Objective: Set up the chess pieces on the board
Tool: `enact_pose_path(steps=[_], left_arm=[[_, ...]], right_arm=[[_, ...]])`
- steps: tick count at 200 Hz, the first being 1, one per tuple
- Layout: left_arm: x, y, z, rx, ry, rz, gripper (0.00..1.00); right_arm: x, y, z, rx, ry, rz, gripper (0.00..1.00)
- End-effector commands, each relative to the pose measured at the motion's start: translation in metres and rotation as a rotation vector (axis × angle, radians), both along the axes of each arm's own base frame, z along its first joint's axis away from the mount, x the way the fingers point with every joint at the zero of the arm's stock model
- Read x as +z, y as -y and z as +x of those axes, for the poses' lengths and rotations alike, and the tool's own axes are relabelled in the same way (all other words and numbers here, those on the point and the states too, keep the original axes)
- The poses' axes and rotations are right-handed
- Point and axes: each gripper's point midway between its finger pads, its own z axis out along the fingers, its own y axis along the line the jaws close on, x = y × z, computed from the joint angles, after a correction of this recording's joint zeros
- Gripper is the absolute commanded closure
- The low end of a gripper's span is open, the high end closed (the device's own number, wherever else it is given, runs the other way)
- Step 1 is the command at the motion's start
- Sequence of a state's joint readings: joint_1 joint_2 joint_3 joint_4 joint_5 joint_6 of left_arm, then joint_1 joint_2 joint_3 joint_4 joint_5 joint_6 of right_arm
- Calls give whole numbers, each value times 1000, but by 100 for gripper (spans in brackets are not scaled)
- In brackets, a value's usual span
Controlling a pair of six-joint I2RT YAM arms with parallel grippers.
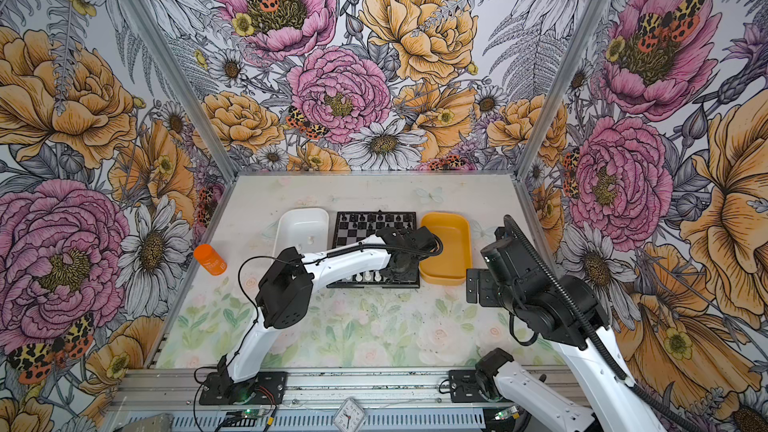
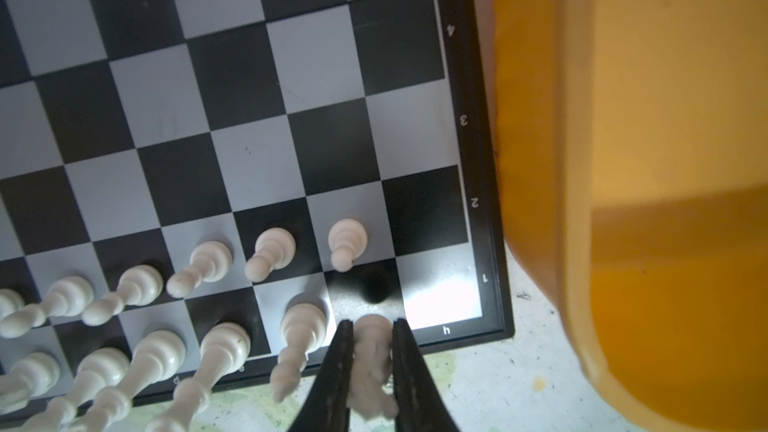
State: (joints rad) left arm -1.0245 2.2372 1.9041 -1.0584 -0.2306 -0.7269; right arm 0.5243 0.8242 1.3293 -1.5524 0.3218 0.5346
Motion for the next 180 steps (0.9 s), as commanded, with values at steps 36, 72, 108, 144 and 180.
enact_pose_path(steps=[36,72,108,144,180], left_arm=[[-14,-4,-3,2,-29,21,82],[-16,-3,-5,-1,-31,23,82],[-17,-2,-5,-3,-32,25,79],[-16,-2,-5,-5,-31,24,75],[-13,1,-3,-8,-25,15,74]], right_arm=[[3,4,0,-18,25,2,0],[2,4,0,-17,23,0,0],[1,4,-1,-17,22,2,0],[2,4,-1,-18,25,4,0],[2,4,-2,-18,24,4,0]])
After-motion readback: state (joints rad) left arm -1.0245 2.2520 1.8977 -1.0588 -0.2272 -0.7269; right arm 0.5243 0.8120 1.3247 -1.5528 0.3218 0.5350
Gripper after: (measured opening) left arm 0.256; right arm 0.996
